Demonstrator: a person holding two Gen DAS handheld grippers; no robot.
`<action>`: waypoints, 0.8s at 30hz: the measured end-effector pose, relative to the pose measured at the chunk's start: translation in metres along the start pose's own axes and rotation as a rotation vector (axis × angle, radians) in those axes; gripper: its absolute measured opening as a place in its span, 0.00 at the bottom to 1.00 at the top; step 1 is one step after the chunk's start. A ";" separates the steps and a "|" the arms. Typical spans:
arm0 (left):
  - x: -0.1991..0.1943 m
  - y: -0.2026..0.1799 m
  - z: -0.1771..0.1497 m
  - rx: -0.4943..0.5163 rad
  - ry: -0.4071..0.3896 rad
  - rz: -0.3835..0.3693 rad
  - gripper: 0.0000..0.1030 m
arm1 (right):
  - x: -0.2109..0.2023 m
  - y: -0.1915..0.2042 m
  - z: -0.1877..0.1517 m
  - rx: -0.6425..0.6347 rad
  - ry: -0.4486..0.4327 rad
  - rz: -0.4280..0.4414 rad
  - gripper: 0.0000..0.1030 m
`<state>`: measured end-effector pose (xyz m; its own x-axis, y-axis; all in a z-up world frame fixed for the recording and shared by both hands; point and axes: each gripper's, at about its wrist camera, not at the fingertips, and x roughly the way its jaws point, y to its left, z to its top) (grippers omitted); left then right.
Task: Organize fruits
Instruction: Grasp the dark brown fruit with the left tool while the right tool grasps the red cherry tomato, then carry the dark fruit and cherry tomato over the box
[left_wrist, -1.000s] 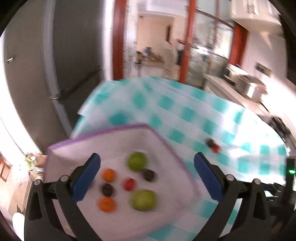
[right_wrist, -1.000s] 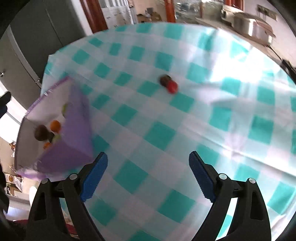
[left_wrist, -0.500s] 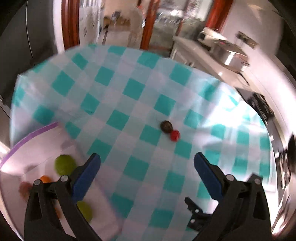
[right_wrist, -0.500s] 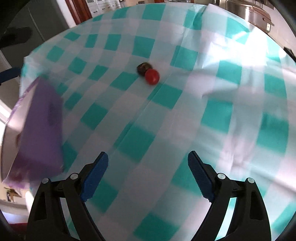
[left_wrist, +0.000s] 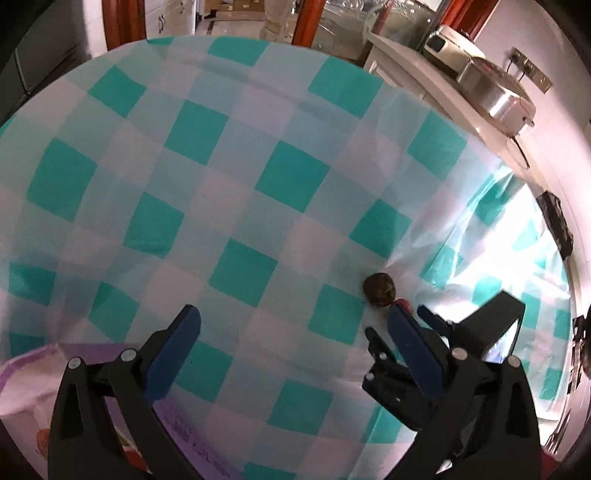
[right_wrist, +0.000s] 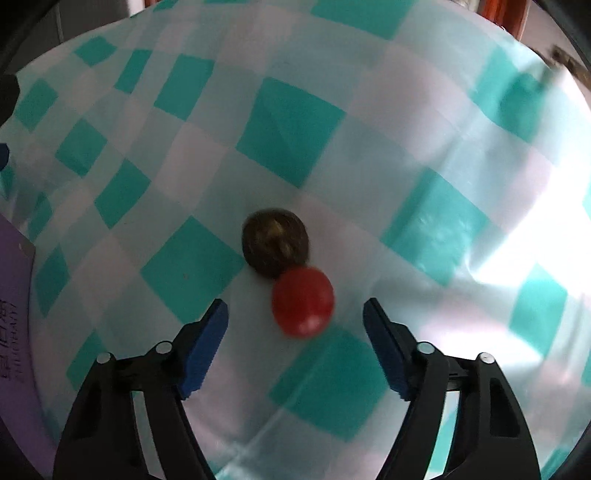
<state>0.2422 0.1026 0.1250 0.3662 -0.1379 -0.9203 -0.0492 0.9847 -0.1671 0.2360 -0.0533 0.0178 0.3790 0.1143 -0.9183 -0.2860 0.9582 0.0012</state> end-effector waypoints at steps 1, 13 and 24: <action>0.004 0.000 0.001 0.003 0.010 0.002 0.98 | 0.002 -0.001 0.003 0.003 -0.004 0.009 0.67; 0.078 -0.057 0.007 0.076 0.163 -0.021 0.98 | -0.030 -0.048 -0.051 0.210 -0.022 0.004 0.30; 0.152 -0.132 -0.005 0.343 0.170 0.118 0.78 | -0.071 -0.070 -0.116 0.372 0.002 -0.006 0.30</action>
<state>0.3002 -0.0488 0.0051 0.2164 -0.0089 -0.9763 0.2420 0.9692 0.0448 0.1270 -0.1588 0.0374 0.3775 0.1081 -0.9197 0.0562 0.9887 0.1392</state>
